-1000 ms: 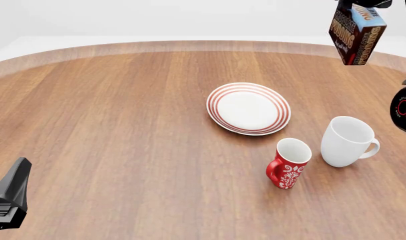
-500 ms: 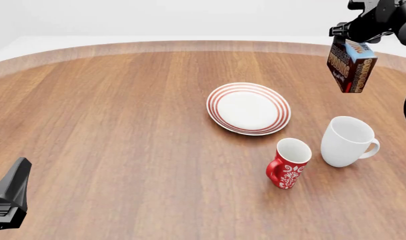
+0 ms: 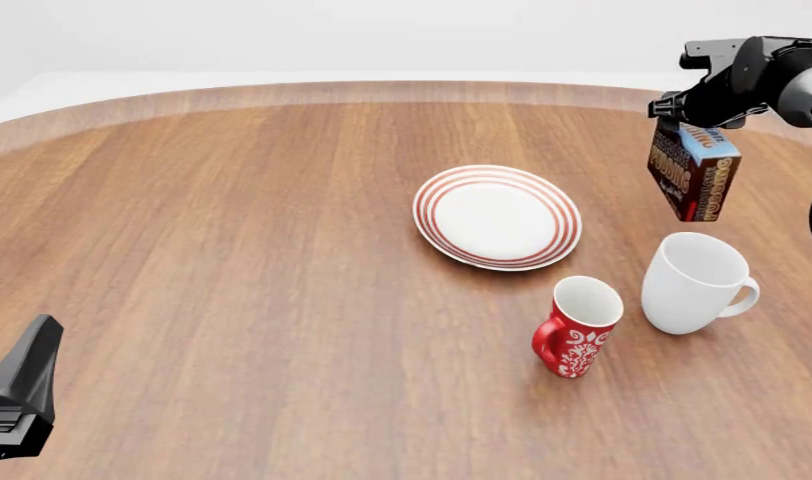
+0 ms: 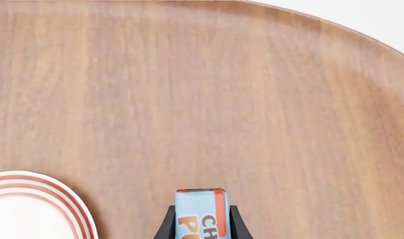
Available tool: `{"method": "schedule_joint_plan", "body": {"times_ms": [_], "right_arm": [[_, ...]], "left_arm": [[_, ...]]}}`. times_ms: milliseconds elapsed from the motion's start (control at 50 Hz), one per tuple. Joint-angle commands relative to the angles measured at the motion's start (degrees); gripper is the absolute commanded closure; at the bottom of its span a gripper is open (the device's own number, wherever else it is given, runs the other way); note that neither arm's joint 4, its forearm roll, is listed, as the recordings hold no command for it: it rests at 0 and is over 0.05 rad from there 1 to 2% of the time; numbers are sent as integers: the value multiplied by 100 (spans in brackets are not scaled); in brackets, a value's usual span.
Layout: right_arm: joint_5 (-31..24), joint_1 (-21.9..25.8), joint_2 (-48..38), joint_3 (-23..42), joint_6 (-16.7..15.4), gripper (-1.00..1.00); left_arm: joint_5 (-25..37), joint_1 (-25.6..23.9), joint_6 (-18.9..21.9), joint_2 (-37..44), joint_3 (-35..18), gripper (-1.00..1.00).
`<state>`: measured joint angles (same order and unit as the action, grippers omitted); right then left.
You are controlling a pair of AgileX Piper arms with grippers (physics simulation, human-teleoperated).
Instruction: Put the chocolate pudding to the right of the plate.
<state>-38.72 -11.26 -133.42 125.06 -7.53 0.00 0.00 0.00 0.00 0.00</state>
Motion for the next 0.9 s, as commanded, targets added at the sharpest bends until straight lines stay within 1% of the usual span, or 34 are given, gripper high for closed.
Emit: {"method": "schedule_joint_plan", "body": {"times_ms": [20, 200, 460, 540, 580, 600, 620, 660, 700, 740, 780, 800, 820, 860, 900], "right_arm": [[289, -44, -160, -172, -28, 100], [198, 42, -612, 240, -24, 100], [384, 31, -624, -101, -26, 100], [414, -15, -581, -220, -83, 100], [321, -15, -615, -183, -108, 100], [355, -25, -573, -265, -250, 100], [427, -34, -502, -351, -328, -100], [278, -31, -520, -255, -283, -100], [216, -57, -411, -274, -409, -100], [63, -64, -304, -163, -398, -100], [-154, 37, -221, 34, -340, -100], [-178, -17, -157, 49, -367, -100], [-239, -38, -51, 77, -516, -100], [-581, 42, -43, 477, -539, -100], [-1386, 133, -177, 1627, -510, -100]], "left_arm": [[0, 0, 0, 0, 0, -100], [0, 0, 0, 0, 0, -100], [0, 0, 0, 0, 0, -100], [0, 0, 0, 0, 0, -100], [0, 0, 0, 0, 0, -100], [0, 0, 0, 0, 0, -100], [0, 0, 0, 0, 0, -100], [0, 0, 0, 0, 0, -100], [0, 0, 0, 0, 0, -100], [0, 0, 0, 0, 0, -100], [0, 0, 0, 0, 0, -100], [0, 0, 0, 0, 0, -100], [0, 0, 0, 0, 0, -100], [0, 0, 0, 0, 0, -100], [0, 0, 0, 0, 0, -100]]}}
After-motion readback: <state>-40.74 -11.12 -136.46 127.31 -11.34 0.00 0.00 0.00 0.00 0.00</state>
